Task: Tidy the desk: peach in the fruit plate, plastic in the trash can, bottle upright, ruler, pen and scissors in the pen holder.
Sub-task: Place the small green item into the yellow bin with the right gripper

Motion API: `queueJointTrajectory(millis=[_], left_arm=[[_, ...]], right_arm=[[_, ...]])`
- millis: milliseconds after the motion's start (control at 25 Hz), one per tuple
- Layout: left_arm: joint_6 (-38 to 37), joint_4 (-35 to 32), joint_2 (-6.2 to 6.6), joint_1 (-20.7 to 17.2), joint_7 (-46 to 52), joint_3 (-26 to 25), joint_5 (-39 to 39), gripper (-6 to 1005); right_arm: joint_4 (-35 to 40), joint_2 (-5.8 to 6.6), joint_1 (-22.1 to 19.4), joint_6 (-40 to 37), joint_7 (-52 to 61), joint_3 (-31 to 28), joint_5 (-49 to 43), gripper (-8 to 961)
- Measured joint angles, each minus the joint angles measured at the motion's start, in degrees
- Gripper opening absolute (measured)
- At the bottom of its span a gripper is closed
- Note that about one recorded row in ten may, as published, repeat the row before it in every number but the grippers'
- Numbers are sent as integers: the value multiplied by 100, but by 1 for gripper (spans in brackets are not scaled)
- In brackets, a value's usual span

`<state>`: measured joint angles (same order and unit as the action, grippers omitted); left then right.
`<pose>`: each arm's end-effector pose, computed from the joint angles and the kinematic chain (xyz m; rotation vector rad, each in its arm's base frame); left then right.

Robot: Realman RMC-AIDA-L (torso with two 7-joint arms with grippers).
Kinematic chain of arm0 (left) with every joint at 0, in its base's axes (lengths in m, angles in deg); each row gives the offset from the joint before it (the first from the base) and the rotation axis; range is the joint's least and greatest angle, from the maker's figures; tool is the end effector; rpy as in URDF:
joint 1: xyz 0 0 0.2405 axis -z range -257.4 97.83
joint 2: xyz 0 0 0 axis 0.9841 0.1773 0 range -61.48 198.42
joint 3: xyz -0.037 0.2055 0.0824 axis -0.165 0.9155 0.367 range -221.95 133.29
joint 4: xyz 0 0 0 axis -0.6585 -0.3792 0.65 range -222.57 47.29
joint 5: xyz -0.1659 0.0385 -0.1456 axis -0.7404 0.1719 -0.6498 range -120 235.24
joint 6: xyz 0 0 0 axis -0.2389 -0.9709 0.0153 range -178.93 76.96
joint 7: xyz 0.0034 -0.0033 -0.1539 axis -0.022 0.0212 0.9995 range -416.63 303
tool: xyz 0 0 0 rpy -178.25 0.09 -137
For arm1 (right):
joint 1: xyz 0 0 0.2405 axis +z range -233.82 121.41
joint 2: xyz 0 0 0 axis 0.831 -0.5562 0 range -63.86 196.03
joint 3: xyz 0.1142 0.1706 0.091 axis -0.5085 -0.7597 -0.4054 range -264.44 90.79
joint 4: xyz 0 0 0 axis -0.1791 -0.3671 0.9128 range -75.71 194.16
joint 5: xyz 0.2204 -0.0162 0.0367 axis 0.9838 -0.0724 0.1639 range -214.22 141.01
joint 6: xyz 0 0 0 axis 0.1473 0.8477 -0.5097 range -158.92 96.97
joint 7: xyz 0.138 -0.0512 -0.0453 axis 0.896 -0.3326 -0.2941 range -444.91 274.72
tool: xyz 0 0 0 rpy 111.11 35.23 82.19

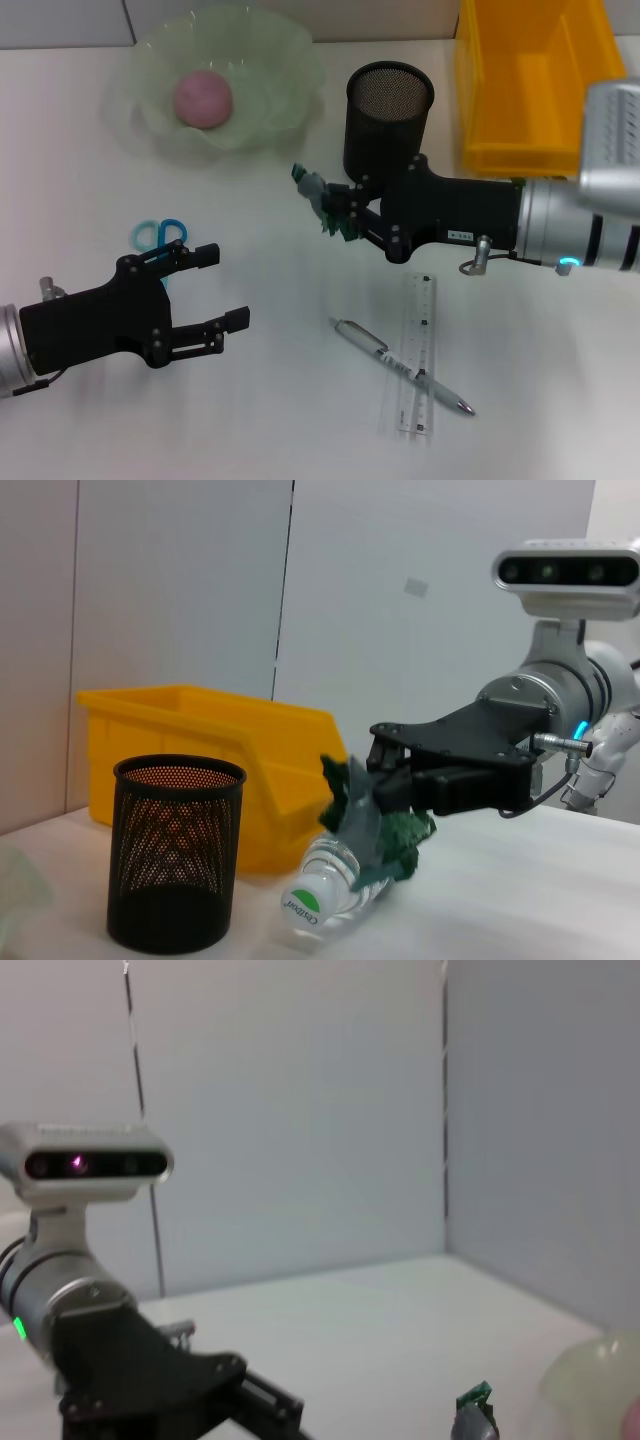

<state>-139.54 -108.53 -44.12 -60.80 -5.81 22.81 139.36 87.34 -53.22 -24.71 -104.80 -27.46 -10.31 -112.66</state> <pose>-0.2886 0.2612 -0.0175 -2.6712 -0.4062 -0.8404 0.1892 0.3344 -0.0662 -2.7201 0.2313 0.8434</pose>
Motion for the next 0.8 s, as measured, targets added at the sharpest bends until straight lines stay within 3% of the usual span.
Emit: queueJointTrajectory(millis=[400,800], left_arm=[[-38,-9,-4,0,6,1,0,845],[-47,-7,-9,0,-31,1,0,845]], right_arm=[[-1354,-31,-10,-505,-1748,-6,1306,19],[-1464,-40,-9,-604,-1793,-21,1340,18]])
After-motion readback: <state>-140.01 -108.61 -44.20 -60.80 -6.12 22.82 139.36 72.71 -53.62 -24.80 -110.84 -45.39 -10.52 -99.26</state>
